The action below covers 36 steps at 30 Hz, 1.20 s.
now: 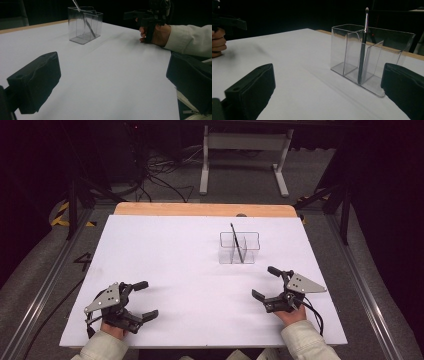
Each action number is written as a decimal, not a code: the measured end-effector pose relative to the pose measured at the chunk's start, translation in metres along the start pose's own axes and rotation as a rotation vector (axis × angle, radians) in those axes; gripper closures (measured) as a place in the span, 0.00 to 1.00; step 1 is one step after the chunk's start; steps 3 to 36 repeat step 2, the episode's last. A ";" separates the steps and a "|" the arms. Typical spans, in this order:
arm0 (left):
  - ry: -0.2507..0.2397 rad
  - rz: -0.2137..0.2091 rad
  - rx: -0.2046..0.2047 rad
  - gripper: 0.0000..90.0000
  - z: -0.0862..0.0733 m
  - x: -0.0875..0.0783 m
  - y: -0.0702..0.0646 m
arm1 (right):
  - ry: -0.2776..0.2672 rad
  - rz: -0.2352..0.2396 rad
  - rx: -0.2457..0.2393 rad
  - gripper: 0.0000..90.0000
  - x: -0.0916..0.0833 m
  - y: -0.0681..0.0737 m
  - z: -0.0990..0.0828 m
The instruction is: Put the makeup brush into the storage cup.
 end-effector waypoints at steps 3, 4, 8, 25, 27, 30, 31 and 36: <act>0.000 0.001 0.000 0.00 0.000 0.000 0.000 | 0.002 0.003 0.002 0.00 0.000 0.000 0.000; 0.000 0.001 0.000 0.00 0.000 0.000 0.000 | 0.002 0.003 0.002 0.00 0.000 0.000 0.000; 0.000 0.001 0.000 0.00 0.000 0.000 0.000 | 0.002 0.003 0.002 0.00 0.000 0.000 0.000; 0.000 0.001 0.000 0.00 0.000 0.000 0.000 | 0.002 0.003 0.002 0.00 0.000 0.000 0.000; 0.000 0.001 0.000 0.00 0.000 0.000 0.000 | 0.002 0.003 0.002 0.00 0.000 0.000 0.000; 0.000 0.001 0.000 0.00 0.000 0.000 0.000 | 0.002 0.003 0.002 0.00 0.000 0.000 0.000; 0.000 0.001 0.000 0.00 0.000 0.000 0.000 | 0.002 0.003 0.002 0.00 0.000 0.000 0.000; 0.000 0.001 0.000 0.00 0.000 0.000 0.000 | 0.002 0.003 0.002 0.00 0.000 0.000 0.000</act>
Point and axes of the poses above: each handheld gripper's, and its own axes: x roughly forward along the jaws, z roughly out of its top, y roughly to its left, the point moved 6 cm from there along x, roughly forward along the jaws, and after that the axes turned 14 degrees about -z, right-handed, at the moved point
